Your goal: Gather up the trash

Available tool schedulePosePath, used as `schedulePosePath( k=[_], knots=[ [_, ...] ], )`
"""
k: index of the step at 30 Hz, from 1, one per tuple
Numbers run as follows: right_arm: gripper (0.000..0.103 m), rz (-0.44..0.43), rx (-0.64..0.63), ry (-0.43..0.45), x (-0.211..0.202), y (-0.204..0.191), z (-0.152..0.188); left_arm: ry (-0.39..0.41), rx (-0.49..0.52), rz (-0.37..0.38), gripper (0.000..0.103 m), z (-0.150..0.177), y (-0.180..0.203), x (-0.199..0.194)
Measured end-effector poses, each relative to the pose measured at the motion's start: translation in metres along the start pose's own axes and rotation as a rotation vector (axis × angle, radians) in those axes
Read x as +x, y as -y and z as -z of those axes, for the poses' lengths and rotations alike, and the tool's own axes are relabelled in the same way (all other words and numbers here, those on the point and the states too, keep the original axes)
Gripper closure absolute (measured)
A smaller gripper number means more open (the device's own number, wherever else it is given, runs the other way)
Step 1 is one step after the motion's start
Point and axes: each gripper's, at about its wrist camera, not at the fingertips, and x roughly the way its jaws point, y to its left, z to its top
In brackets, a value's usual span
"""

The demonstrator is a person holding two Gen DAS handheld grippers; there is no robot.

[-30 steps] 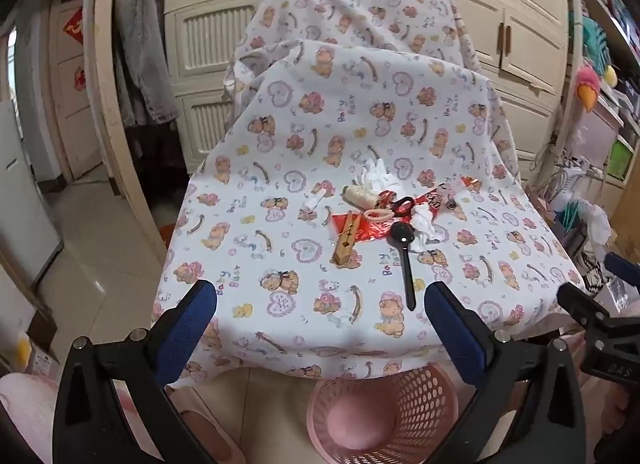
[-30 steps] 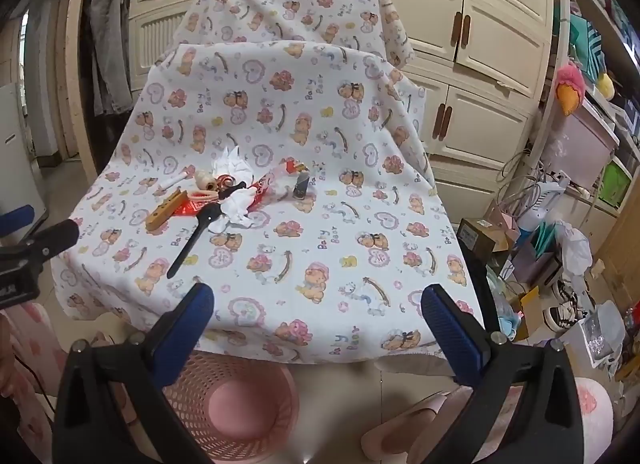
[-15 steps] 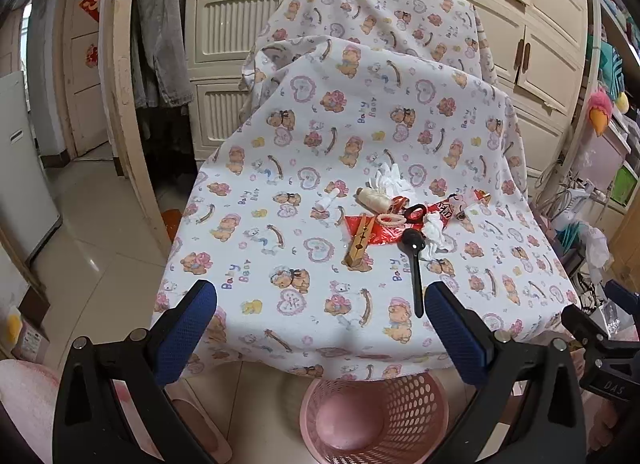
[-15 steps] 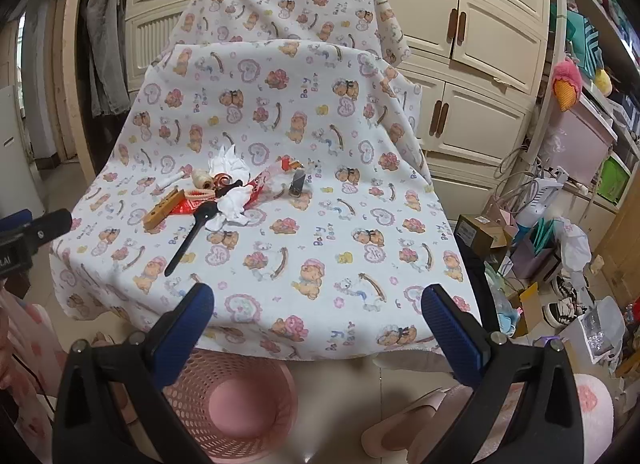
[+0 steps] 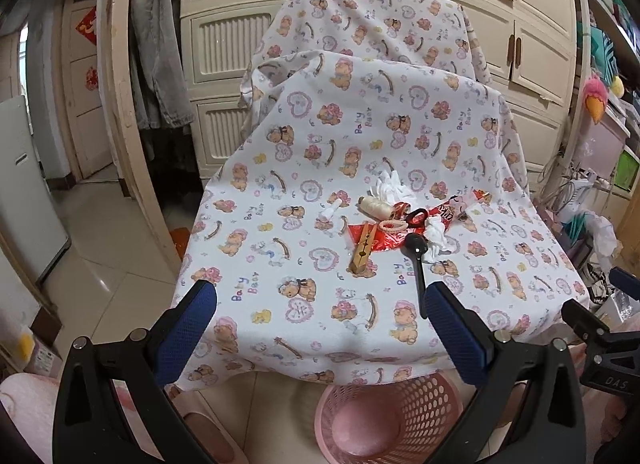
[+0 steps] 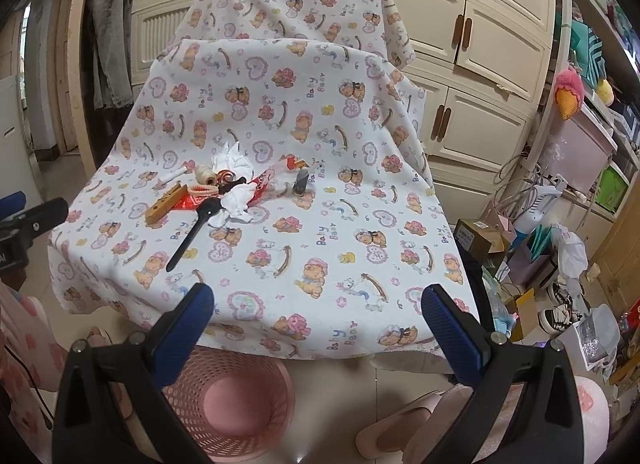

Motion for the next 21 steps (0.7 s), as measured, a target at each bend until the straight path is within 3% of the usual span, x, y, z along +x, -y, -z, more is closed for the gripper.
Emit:
schedulePosePath(
  k=[21],
  knots=[
    [0.000,0.002,0.009,0.002,0.0002,0.0019,0.0019,0.025,-0.020,-0.019,0.001,-0.0004,-0.0048,-0.0035]
  ],
)
